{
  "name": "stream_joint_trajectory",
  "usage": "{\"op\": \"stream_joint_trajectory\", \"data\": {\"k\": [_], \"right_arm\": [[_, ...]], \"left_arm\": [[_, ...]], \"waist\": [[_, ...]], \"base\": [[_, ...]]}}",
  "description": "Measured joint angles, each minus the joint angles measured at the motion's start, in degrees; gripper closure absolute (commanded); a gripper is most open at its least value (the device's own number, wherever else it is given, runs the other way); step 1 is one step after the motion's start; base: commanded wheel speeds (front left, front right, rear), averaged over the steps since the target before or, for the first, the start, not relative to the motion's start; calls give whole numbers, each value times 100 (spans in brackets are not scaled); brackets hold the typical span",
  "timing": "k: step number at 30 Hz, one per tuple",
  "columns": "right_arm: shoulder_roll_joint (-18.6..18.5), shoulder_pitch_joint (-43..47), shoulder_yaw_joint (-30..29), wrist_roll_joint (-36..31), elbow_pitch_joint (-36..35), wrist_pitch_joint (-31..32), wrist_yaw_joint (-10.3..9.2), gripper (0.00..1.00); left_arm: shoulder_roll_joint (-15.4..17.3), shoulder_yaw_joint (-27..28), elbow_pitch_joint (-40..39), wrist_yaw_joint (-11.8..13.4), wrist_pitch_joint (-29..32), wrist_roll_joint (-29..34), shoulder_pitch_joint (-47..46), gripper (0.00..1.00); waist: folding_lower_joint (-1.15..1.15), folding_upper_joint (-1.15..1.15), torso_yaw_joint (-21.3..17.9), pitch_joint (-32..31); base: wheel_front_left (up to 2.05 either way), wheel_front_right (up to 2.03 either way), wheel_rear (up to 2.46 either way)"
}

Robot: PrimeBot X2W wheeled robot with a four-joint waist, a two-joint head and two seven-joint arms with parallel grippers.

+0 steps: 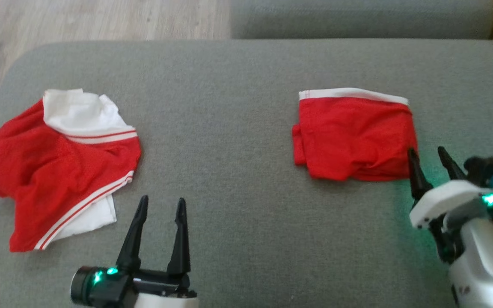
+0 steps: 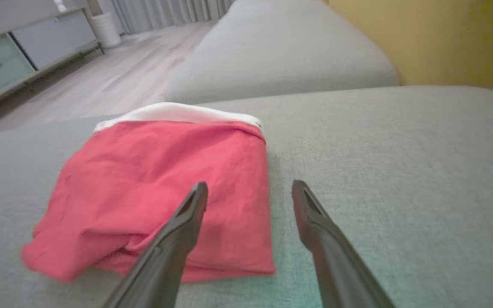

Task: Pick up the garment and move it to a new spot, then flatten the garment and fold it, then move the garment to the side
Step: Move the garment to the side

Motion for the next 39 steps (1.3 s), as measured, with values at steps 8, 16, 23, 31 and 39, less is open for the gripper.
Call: {"op": "stream_joint_trajectory", "data": {"k": [8, 16, 23, 31, 39], "right_arm": [[-211, -975, -170, 162, 1285, 248, 0, 0], [-146, -1494, 342, 716, 1809, 559, 0, 100], [-558, -1628, 760, 779, 1769, 357, 0, 100], [-2075, -2147, 739, 393, 1614, 367, 0, 100], [-2714, -2570, 144, -264, 1441, 331, 0, 0]], "left_arm": [[-1, -226, 66, 62, 0, 0, -245, 0], [-2, -276, 59, 181, -1, 0, -446, 0], [-2, -259, 12, 194, -1, 0, -522, 0], [-5, -268, -29, -15, -1, 21, -1176, 0], [-11, -257, 76, -176, -1, 116, -1585, 0]], "waist": [[-1, 0, 187, 400], [-2, 0, 201, 630], [-2, 0, -179, 781], [-1, 0, -649, 1441], [0, 0, -890, 2027]], "base": [[0, 0, 0], [0, 0, 0], [0, 0, 0], [0, 0, 0], [0, 0, 0]]}}
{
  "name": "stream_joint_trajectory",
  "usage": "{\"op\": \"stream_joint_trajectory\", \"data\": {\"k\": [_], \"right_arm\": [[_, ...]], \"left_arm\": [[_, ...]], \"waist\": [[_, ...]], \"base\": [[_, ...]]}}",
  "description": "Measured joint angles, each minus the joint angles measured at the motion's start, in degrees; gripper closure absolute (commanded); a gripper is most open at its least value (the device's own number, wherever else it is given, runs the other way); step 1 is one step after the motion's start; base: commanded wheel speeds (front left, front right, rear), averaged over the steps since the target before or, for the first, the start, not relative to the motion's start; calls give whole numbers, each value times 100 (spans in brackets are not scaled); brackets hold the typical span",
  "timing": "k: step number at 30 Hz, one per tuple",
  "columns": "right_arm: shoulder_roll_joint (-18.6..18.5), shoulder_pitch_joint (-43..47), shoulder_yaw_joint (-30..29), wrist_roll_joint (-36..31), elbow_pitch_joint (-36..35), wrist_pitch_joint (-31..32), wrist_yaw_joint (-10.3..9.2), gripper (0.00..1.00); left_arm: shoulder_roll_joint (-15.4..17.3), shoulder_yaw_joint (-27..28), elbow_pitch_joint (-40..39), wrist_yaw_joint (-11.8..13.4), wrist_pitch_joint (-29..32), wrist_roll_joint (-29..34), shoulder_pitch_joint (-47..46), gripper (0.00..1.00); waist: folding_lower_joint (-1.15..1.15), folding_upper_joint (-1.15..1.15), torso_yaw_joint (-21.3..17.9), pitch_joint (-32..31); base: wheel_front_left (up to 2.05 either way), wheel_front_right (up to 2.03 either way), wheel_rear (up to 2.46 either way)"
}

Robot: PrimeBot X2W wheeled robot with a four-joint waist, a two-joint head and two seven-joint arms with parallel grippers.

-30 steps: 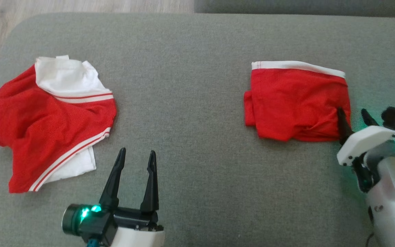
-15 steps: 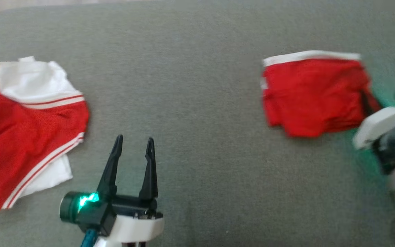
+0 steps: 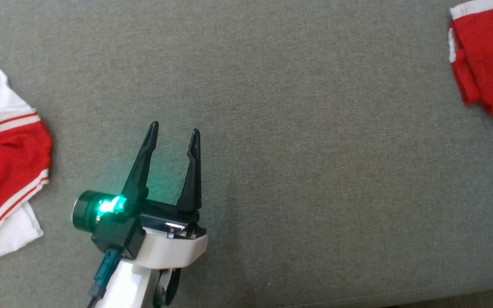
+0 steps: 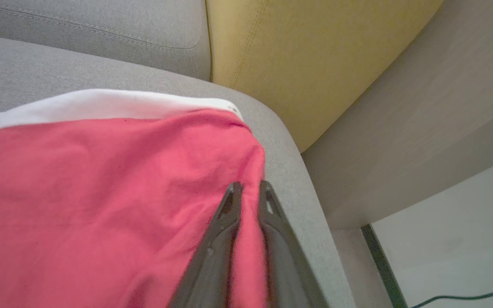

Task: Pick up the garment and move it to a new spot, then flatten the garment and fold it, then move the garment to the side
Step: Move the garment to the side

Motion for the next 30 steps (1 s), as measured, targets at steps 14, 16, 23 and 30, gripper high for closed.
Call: {"op": "stream_joint_trajectory", "data": {"k": [14, 16, 23, 30], "right_arm": [[1800, 1106, -81, -558, -275, -710, 0, 0], [2078, 1475, 168, -417, -313, -855, 0, 0], [2826, 2638, 690, 394, -845, -1124, 0, 0], [2958, 4016, 191, 467, -2864, -1165, 0, 0]], "left_arm": [[-12, 62, 400, 137, 0, -345, 296, 0], [-13, 97, 527, 199, 0, -437, 550, 0], [-12, 208, 876, 276, 1, -526, 1135, 0], [-4, 483, 787, 221, 1, -207, 1416, 0]], "waist": [[-3, 0, 157, -934], [-3, 0, 229, -1199], [-4, 0, 562, -2122], [-4, 0, 956, -2874]], "base": [[0, 0, 0], [0, 0, 0], [0, 0, 0], [0, 0, 0]]}}
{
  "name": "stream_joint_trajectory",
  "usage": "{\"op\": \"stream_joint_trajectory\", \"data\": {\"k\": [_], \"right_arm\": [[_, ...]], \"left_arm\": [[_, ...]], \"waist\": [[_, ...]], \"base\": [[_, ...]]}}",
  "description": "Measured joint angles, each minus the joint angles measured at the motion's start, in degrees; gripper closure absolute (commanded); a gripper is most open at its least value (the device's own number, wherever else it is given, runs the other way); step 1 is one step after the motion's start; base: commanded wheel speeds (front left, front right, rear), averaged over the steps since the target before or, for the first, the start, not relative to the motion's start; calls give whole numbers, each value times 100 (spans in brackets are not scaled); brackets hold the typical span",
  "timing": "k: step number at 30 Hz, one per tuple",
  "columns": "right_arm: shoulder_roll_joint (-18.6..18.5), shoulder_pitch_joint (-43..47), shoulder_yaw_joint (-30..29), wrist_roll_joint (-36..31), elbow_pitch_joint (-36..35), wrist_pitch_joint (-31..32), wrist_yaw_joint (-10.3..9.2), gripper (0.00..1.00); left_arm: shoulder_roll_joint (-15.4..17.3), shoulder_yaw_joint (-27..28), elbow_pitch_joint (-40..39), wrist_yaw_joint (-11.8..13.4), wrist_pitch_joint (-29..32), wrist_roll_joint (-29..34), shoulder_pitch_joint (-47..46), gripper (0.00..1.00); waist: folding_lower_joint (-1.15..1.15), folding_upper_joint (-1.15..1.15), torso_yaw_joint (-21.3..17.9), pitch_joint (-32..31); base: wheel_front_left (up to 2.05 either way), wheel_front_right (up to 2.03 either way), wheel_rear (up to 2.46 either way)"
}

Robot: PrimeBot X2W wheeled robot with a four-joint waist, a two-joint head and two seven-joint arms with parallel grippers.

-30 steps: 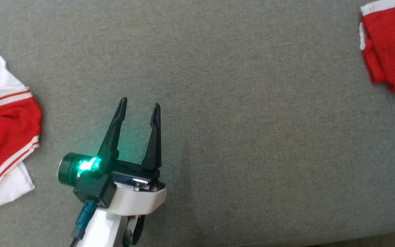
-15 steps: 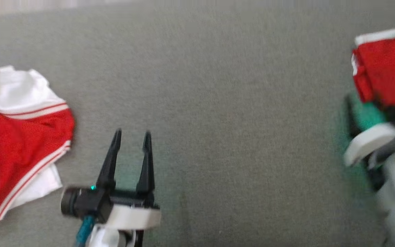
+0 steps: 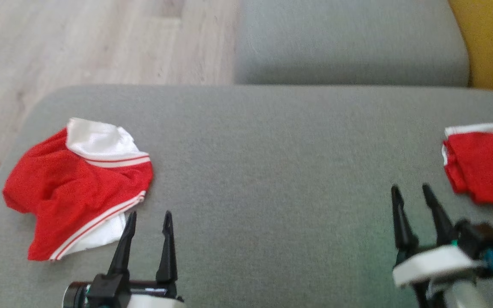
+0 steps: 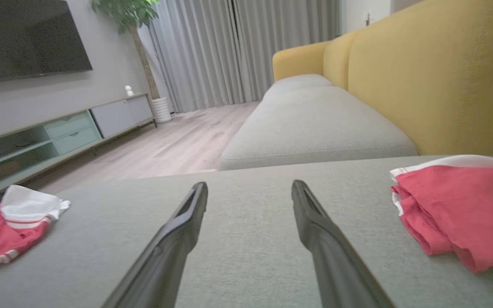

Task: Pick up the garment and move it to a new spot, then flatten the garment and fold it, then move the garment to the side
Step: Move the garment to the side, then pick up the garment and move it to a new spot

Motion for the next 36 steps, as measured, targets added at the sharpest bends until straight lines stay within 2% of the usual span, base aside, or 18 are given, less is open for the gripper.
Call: {"op": "stream_joint_trajectory", "data": {"k": [3, 9, 18, 36], "right_arm": [[166, 621, -18, -49, -547, -11, 0, 0], [301, 1382, -20, -417, -701, -11, 0, 0], [387, 1392, -26, -508, -756, -11, 0, 0], [436, 1391, -63, -508, -746, -11, 0, 0]], "left_arm": [[5, 137, -27, -11, 0, 99, 187, 0], [13, 323, -77, -170, 0, 247, 535, 0], [12, 471, -58, -302, 0, 389, 588, 0], [11, 475, 40, -312, 0, 399, 589, 0]], "waist": [[0, 0, 105, -244], [0, 0, 130, -514], [2, 0, 79, -520], [2, 0, 111, -486]], "base": [[0, 0, 0], [0, 0, 0], [0, 0, 0], [0, 0, 0]]}}
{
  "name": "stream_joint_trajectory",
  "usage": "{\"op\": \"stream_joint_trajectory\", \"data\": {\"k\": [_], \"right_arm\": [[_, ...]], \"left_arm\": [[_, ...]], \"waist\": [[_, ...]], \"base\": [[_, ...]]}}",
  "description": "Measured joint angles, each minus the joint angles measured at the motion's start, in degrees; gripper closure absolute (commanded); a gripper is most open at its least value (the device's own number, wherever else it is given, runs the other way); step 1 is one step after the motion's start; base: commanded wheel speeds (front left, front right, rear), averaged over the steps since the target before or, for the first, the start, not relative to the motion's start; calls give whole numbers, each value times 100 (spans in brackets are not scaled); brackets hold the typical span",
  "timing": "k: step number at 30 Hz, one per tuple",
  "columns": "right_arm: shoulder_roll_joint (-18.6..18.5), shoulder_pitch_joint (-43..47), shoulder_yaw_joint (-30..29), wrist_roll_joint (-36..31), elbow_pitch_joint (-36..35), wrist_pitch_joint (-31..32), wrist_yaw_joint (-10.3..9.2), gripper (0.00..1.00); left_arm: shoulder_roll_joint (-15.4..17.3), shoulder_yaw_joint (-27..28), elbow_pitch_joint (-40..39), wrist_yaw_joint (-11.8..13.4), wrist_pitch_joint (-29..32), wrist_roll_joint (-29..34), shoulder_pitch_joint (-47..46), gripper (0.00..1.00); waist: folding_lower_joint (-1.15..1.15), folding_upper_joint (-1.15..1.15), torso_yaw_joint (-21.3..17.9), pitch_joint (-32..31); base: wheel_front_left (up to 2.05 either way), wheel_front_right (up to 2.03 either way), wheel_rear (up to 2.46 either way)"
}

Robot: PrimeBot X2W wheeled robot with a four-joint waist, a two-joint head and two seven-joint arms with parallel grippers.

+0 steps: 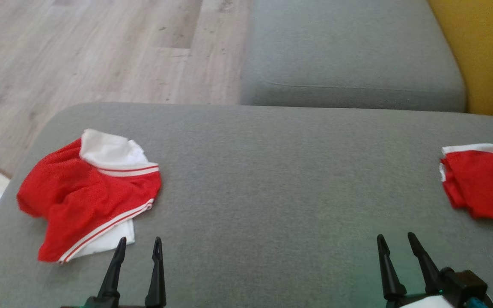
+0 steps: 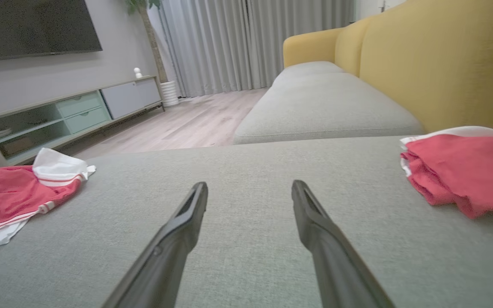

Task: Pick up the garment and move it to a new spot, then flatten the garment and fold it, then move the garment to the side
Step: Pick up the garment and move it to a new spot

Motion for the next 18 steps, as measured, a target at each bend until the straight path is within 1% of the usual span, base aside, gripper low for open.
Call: {"op": "stream_joint_trajectory", "data": {"k": [4, 8, 14, 15, 18], "right_arm": [[1, -2, 54, 0, -2, 0, 0, 0], [1, -17, 89, 25, -3, 0, 0, 0], [11, -173, 187, 25, -7, 0, 0, 0], [16, -221, 193, 26, -8, 0, 0, 0], [16, -280, 285, 25, 3, 0, 0, 0]], "left_arm": [[0, -12, -15, 13, 0, -1, -7, 0], [0, -8, -41, 31, 0, 0, -8, 0], [0, 56, -127, 71, 0, 0, -9, 0], [0, 93, -157, 71, 0, 0, -8, 0], [0, 188, -269, 126, 0, -2, -7, 0]], "waist": [[0, 0, 251, 25], [0, 0, 615, 67], [0, 0, 1281, 169], [0, 0, 1513, 208], [0, 0, 1804, 298]], "base": [[0, 0, 0], [0, 0, 0], [0, 0, 0], [0, 0, 0], [0, 0, 0]]}}
